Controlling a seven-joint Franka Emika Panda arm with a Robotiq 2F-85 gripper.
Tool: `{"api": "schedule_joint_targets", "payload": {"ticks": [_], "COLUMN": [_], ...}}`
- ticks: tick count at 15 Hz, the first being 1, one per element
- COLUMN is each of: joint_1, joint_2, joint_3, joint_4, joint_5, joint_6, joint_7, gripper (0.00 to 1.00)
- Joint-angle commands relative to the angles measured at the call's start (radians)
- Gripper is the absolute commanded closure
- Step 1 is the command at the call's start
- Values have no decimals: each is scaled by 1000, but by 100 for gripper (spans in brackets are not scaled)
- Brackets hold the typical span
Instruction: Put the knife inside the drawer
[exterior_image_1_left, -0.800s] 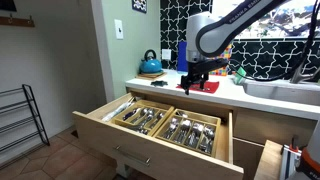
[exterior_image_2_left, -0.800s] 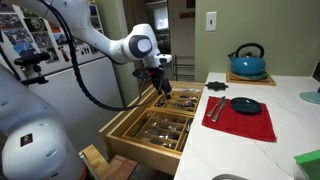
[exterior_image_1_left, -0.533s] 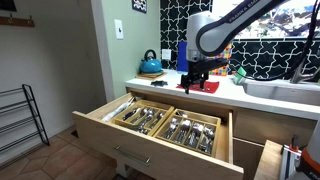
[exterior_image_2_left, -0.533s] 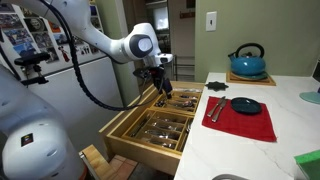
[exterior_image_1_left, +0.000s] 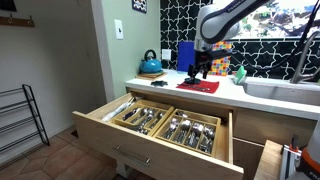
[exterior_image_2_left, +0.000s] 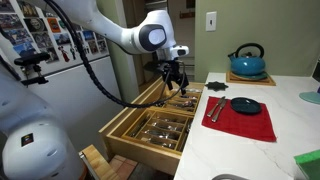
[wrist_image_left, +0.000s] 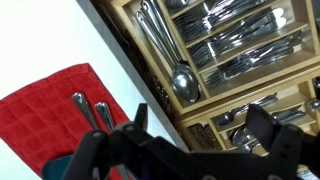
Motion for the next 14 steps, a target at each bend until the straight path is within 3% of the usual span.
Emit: {"api": "schedule_joint_targets", "payload": {"ticks": [1, 7, 8, 9, 14], "joint_1": [10, 1, -6, -1, -5], "joint_2": [56, 165, 176, 138, 173], "joint_3": [-55, -121, -121, -112, -118], "joint_4": [72, 170, 167, 147, 170], "joint_5": [21, 88, 84, 63, 68], "joint_6": [-36, -9, 43, 6, 29], "joint_7": [-127, -249, -201, -209, -205], "gripper": [0, 0, 0, 0, 0]}}
